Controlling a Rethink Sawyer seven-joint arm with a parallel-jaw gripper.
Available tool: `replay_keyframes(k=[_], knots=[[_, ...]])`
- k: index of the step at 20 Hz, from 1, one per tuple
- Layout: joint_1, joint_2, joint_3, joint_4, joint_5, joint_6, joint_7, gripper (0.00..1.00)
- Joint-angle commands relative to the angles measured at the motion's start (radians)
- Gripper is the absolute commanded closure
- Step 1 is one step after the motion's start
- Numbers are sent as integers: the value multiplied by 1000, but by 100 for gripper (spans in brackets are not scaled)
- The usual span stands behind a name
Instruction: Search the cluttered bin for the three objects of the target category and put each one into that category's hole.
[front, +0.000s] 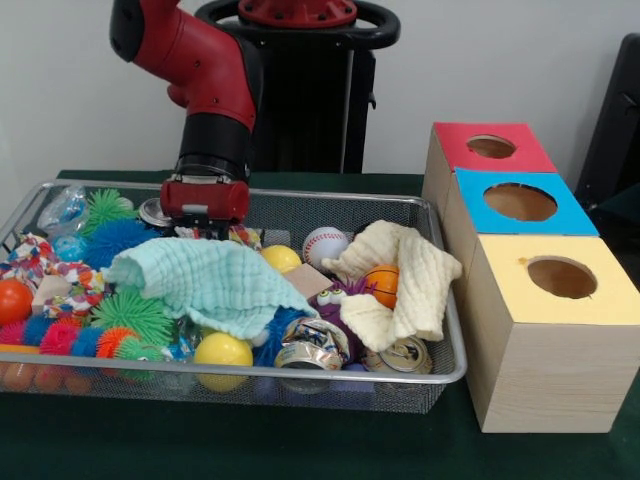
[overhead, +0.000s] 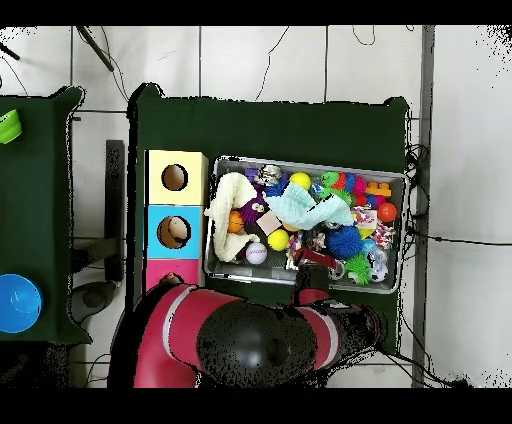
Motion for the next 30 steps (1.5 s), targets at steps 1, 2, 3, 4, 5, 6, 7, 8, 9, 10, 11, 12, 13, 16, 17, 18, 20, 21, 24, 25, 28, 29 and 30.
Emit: replay_keyframes(k=[1, 2, 3, 4, 5, 6, 7, 8, 9, 10, 11, 12, 13, 16, 17, 18, 20, 21, 24, 25, 28, 29, 30], knots=[[-73, -112, 197, -121, -276, 260, 250, 0], [236, 148, -35, -504, -1134, 248, 732, 0], [238, 165, -146, -138, 160, 291, -409, 0], [111, 8, 28, -166, -199, 335, -64, 0], [56, -62, -10, -63, -301, 315, 37, 0], [56, -65, -11, -20, -177, 312, 16, 0], [55, -64, -12, -19, -174, 301, 16, 0], [68, -70, -3, -40, -245, 372, 26, 0], [81, -76, 7, -62, -316, 443, 36, 0], [78, -80, 12, -59, -316, 447, 31, 0], [77, -81, 14, -55, -309, 445, 22, 0], [76, -81, 16, -52, -299, 445, 11, 0], [74, -82, 19, -51, -299, 447, 7, 0], [68, -92, 29, -48, -304, 456, 0, 0], [66, -95, 31, -47, -305, 457, -1, 0], [64, -108, 36, -46, -316, 466, 6, 0], [60, -139, 47, -47, -344, 491, 27, 0], [57, -154, 53, -48, -361, 505, 38, 0], [46, -248, 98, -49, -466, 603, 112, 0], [41, -288, 121, -50, -516, 648, 139, 0], [11, -423, 215, -46, -690, 803, 215, 0], [-12, -475, 268, -33, -749, 865, 228, 0], [-36, -527, 322, -20, -808, 926, 240, 0]])
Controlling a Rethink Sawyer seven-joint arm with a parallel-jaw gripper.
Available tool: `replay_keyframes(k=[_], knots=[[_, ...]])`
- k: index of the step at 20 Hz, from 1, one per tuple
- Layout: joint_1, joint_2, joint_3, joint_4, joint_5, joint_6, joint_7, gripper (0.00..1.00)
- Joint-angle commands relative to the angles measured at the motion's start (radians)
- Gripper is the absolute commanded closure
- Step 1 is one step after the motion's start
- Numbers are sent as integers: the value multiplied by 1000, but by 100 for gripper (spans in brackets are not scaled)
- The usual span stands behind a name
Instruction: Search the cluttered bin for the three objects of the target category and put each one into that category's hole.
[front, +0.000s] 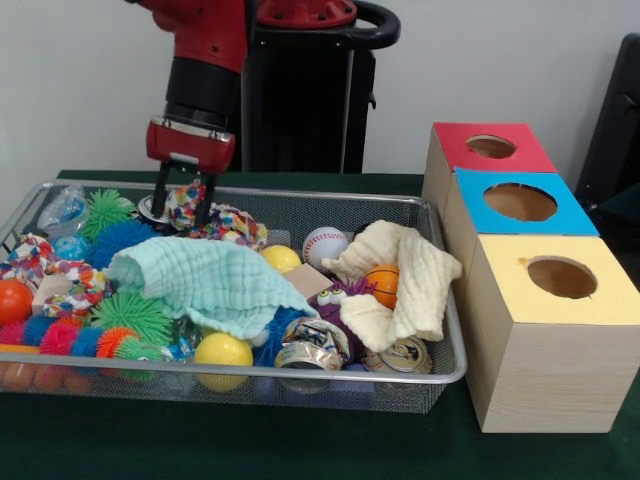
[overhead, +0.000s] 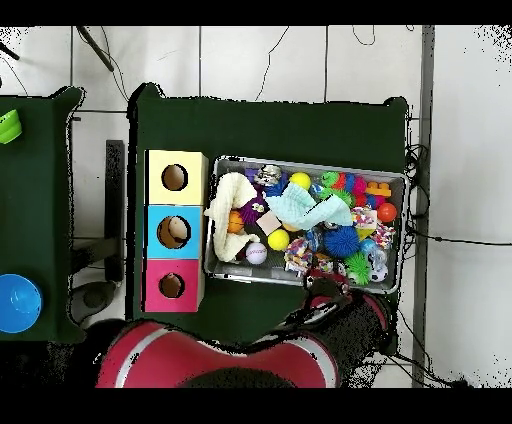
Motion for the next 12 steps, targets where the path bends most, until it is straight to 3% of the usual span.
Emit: replay_keyframes(k=[1, 2, 5, 9, 12], knots=[[-119, -301, 359, 20, -279, 375, 217, 0], [-173, -358, 438, 52, -294, 441, 178, 0], [-273, -435, 548, 102, -236, 519, 37, 0], [-271, -429, 524, 97, -187, 489, -7, 0], [-188, -366, 403, 48, -152, 384, 11, 0]])
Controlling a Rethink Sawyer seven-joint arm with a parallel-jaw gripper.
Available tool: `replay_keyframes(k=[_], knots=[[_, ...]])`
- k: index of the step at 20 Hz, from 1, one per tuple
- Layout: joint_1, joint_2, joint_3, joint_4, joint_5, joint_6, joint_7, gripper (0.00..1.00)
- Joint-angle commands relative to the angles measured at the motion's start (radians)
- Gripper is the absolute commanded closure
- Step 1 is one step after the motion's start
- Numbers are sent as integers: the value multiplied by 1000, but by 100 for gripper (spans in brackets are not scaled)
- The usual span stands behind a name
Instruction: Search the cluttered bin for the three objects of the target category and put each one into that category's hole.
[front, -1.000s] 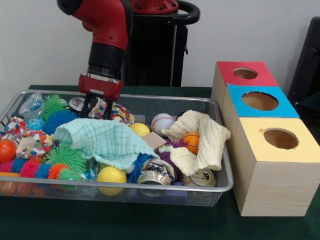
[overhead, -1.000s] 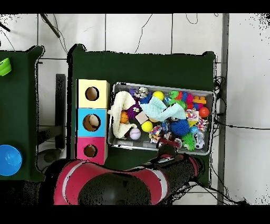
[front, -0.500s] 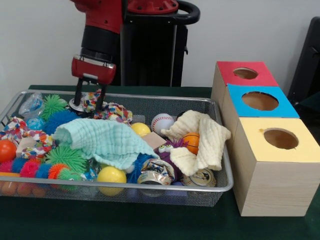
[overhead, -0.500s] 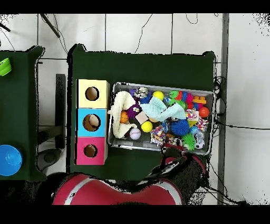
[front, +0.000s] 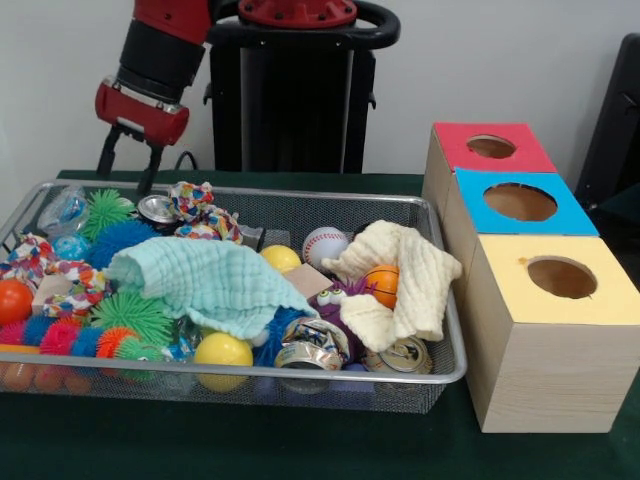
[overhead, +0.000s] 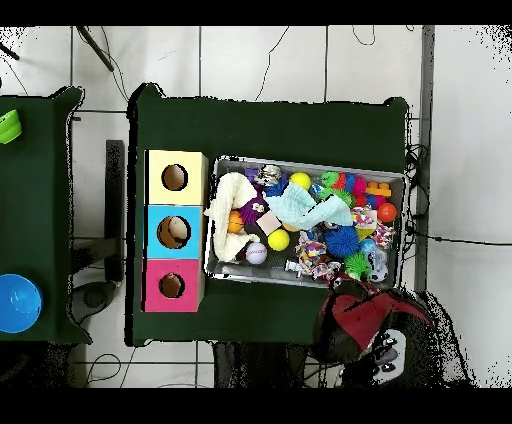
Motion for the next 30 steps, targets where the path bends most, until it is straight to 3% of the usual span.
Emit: replay_keyframes(k=[1, 3, 7, 10, 15, 18, 24, 30], knots=[[75, -21, 86, -25, 47, -102, 9, 0], [96, 18, 60, -45, 75, -127, 12, 0], [-53, 23, 295, -27, 57, 53, -7, 0], [-59, 95, 333, -84, 99, 16, 36, 0], [101, 154, 158, -154, 289, -80, 136, 0], [77, 196, 174, -157, 355, -85, 145, 0], [97, 356, 80, -207, 476, -276, 75, 0], [104, 390, 17, -198, 586, -413, 28, 0]])
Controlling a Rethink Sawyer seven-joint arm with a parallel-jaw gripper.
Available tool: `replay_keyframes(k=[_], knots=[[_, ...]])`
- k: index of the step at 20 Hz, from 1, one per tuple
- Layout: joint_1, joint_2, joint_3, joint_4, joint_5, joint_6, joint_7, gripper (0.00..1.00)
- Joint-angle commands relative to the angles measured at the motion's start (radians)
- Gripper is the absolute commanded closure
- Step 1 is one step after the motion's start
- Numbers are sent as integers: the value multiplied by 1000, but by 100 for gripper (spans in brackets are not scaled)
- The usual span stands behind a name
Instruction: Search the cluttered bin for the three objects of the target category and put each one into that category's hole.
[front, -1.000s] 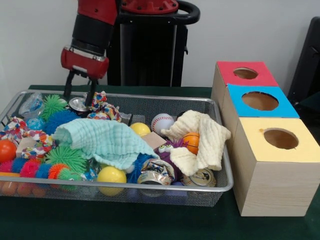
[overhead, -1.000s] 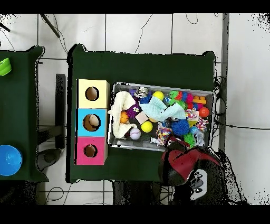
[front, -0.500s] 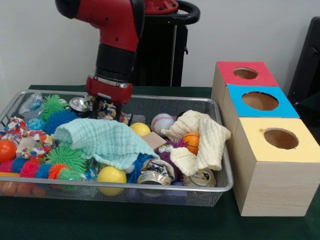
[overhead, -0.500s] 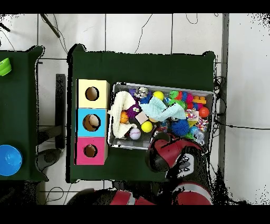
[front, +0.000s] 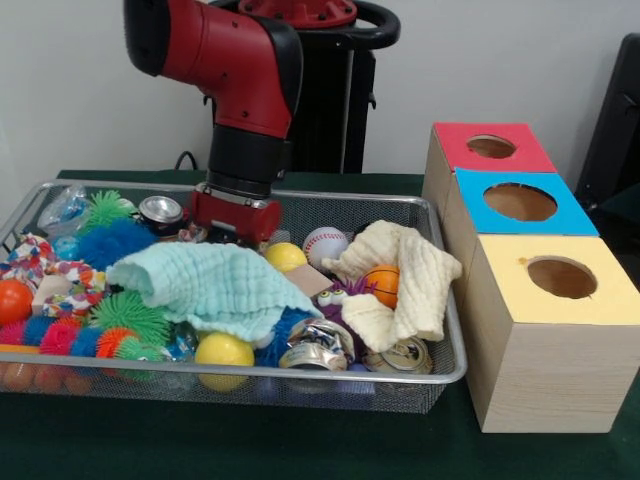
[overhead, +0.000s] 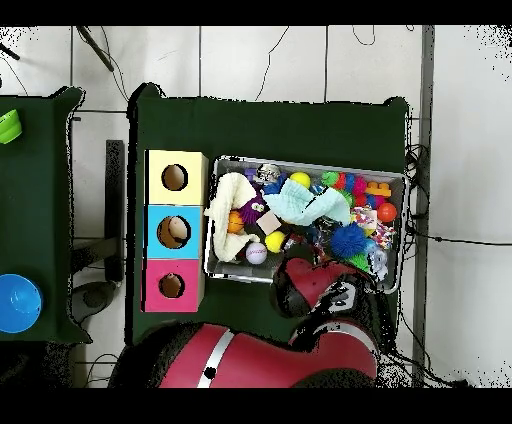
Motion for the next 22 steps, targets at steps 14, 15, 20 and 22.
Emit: replay_keyframes(k=[14, 15, 20, 22], knots=[[53, -21, -60, -42, 125, -80, 7, 0], [56, -25, -62, -40, 128, -82, 11, 0], [109, -1, -131, -26, 234, -186, 19, 0], [119, -9, -141, -7, 283, -231, 39, 0]])
